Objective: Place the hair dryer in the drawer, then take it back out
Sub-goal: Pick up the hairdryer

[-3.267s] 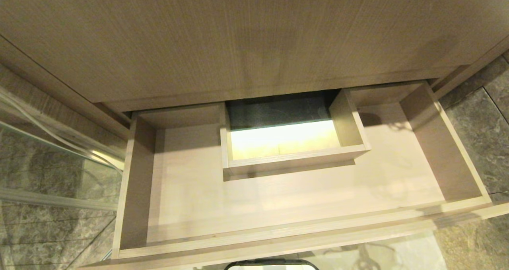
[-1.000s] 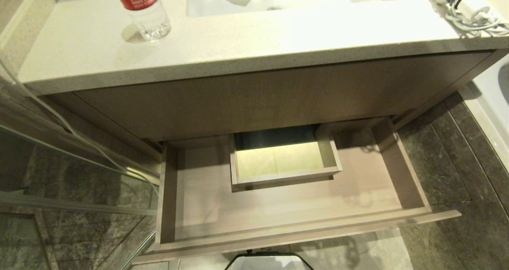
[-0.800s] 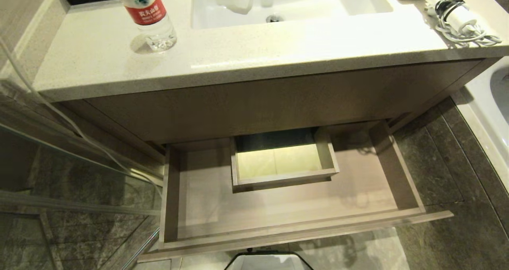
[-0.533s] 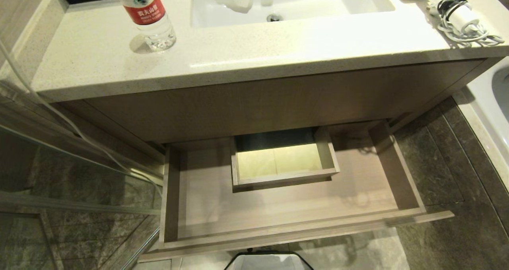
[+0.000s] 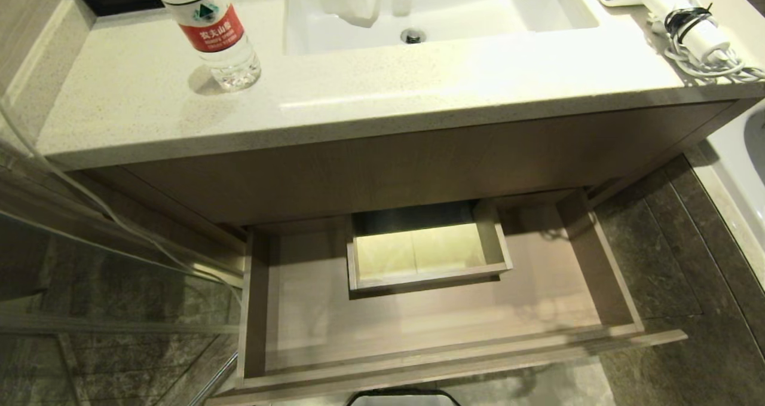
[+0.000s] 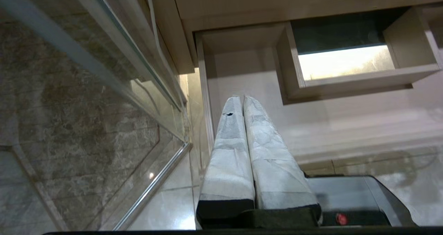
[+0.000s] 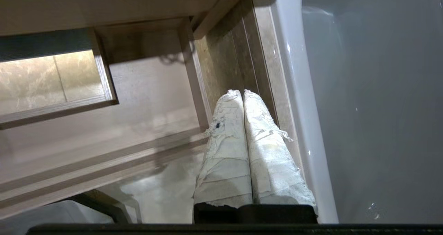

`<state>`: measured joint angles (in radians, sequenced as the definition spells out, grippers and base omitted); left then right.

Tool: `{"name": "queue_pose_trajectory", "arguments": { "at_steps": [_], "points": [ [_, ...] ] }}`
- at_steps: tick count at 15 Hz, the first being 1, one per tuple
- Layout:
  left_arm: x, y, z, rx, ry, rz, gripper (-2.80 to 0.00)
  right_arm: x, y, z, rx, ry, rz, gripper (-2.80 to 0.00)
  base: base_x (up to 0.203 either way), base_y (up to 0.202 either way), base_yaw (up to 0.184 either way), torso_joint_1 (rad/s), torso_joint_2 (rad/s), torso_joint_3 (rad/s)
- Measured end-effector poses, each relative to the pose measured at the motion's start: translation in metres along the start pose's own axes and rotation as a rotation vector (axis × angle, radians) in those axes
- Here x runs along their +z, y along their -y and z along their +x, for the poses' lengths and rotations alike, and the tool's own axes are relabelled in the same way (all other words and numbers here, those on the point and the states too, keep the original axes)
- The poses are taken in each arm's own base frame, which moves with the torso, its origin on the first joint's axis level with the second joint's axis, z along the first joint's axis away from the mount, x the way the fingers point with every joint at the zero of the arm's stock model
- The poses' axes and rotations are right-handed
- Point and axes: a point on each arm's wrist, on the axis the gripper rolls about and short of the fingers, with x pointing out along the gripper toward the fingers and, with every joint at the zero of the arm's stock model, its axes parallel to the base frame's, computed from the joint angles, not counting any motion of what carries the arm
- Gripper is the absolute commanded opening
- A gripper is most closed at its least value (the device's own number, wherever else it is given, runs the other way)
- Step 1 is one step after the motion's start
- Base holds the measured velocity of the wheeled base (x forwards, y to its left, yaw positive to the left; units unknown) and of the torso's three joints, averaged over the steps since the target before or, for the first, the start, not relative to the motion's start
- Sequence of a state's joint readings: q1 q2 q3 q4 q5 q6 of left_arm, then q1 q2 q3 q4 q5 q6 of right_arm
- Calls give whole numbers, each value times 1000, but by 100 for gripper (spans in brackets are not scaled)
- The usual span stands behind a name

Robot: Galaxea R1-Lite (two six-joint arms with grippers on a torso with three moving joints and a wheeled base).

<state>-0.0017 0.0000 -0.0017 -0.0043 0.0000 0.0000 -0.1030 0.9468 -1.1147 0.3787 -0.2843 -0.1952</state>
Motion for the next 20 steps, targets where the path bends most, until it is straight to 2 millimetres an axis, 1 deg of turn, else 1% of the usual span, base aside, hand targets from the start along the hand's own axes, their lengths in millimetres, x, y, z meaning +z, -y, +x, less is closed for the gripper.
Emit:
{"name": "queue_pose_trajectory", "arguments": {
  "at_steps": [4,10,12,16,17,20],
  "points": [
    [0,0,0,0,0,0,-280,2,0,2,0,16,-8,-280,0,0,0,299,-14,273],
    [0,0,0,0,0,0,-280,12,0,6,-4,79,-31,-280,0,0,0,328,-88,235],
    [0,0,0,0,0,0,-280,14,0,7,-4,76,-33,-280,0,0,0,172,-56,108],
    [0,0,0,0,0,0,-280,16,-2,14,8,59,-43,-280,0,0,0,25,-12,18],
    [0,0,0,0,0,0,-280,19,-3,16,10,63,-43,0,0,0,0,0,0,0],
    [0,0,0,0,0,0,-280,31,-5,30,11,57,-39,0,0,0,0,0,0,0]
  ]
}}
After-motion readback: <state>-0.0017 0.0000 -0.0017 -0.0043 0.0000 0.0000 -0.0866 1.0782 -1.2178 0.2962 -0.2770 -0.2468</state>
